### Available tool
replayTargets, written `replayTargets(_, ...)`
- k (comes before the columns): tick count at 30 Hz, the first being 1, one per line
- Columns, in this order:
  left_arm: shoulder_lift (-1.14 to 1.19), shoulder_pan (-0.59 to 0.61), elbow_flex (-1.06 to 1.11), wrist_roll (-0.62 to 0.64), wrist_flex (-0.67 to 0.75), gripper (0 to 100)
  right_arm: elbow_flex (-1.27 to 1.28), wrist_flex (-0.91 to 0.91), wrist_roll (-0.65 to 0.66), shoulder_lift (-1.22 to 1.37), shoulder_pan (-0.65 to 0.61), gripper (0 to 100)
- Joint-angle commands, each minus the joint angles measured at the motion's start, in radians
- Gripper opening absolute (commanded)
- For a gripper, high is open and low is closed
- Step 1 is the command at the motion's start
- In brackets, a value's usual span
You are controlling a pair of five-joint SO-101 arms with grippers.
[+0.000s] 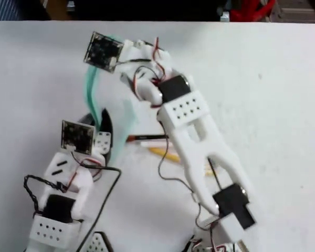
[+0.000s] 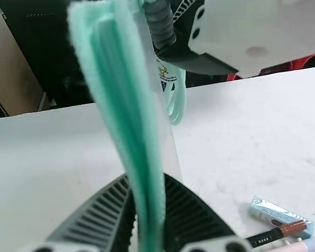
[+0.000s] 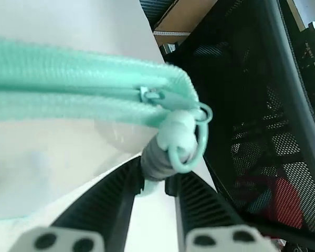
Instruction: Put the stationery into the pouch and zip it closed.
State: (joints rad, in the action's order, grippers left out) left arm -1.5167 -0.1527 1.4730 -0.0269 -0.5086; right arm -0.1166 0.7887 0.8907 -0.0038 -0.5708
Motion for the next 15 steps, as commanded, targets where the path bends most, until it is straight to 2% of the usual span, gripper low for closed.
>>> replayTargets(1, -0.007, 0.001, -0.002, -0.011, -0.006, 2, 0.031, 0.038, 0.015, -0.151, -0.005, 2.0)
replayTargets(3, -0.007, 0.004, -0.008, -0.011, -0.006, 4, 0.086, 0.059, 0.015, -0.228, -0.022, 2.0)
replayTargets(8, -0.007, 0.019, -0.02, 0.066, -0.017, 17, 0.261, 0.091, 0.015, -0.426, -0.042, 2.0)
replayTargets(15, -0.007, 0.073, -0.055, 0.097, -0.021, 18, 0.45, 0.091, 0.015, -0.576, -0.016, 2.0)
